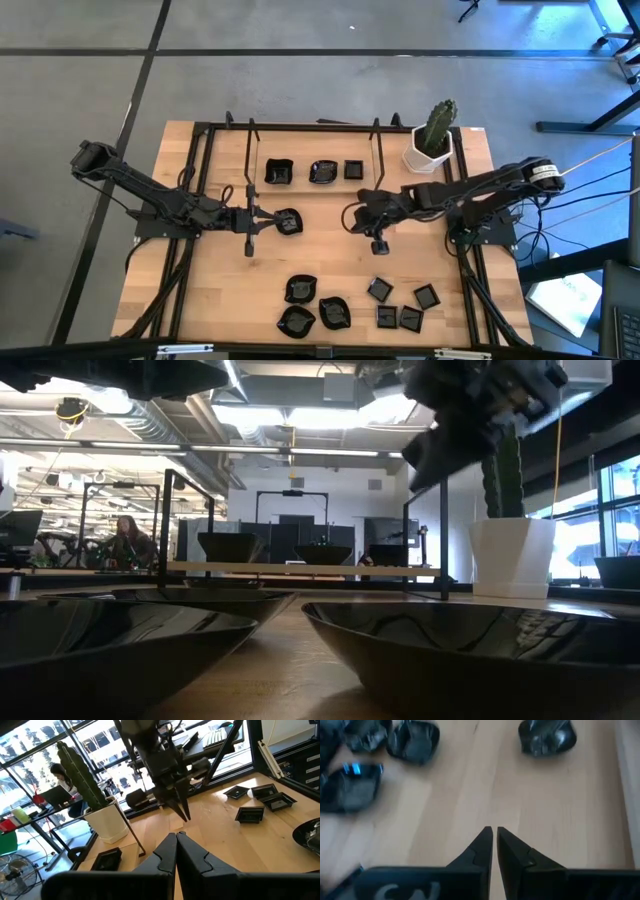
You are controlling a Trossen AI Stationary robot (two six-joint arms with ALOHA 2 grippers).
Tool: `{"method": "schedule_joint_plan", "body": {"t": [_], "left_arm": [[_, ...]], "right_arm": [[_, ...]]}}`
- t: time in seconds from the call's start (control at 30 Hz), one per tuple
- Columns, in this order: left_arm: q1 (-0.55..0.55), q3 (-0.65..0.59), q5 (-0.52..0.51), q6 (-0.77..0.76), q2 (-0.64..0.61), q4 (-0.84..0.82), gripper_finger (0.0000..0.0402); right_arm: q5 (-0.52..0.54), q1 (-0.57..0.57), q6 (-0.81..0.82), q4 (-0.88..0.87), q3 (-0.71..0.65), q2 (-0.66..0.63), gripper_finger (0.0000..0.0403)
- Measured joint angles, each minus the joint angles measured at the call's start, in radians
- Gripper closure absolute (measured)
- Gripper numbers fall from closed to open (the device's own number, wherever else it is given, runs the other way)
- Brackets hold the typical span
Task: Pick & Place Mini shaped plates
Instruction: Stack the leaf-shaped plate on the top of the leaf-shaped plate on the shelf
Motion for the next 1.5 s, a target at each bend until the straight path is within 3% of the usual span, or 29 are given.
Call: {"method": "schedule_joint_plan", "body": {"t": [0.2,0.37,0.43,0.63,0.77,0.9,1.0,1.17,1.33,1.5], "left_arm": [[0.000,0.000,0.000,0.000,0.000,-0.002,0.0398],[0.000,0.000,0.000,0.000,0.000,-0.021,0.0398],[0.000,0.000,0.000,0.000,0.000,-0.037,0.0398],[0.000,0.000,0.000,0.011,0.000,-0.091,0.0398],[0.000,0.000,0.000,0.059,0.001,-0.137,0.0398],[0.005,0.000,-0.029,-0.115,0.016,-0.158,0.0398],[0.015,0.000,-0.049,-0.230,0.022,-0.261,0.0398],[0.001,0.003,-0.013,-0.289,0.038,-0.365,0.0395],[0.003,0.116,-0.046,-0.436,0.146,-0.610,0.0380],[0.003,0.269,0.005,-0.420,0.348,-0.838,0.0355]], "right_arm": [[-0.017,0.001,0.029,-0.028,0.073,-0.002,0.0375],[-0.316,0.003,-0.051,0.150,0.051,-0.004,0.0375],[-0.368,0.011,-0.045,0.239,0.034,-0.006,0.0379],[-0.356,0.025,-0.091,0.317,-0.037,-0.019,0.0398],[-0.386,0.034,-0.108,0.538,-0.152,-0.020,0.0393],[-0.403,0.035,-0.109,0.773,-0.298,-0.076,0.0398],[-0.379,0.026,-0.111,0.843,-0.404,-0.156,0.0398],[-0.282,0.027,-0.110,0.884,-0.530,-0.308,0.0391],[-0.230,0.027,-0.107,0.877,-0.611,-0.440,0.0390],[-0.218,0.028,-0.069,0.864,-0.634,-0.509,0.0390]]}}
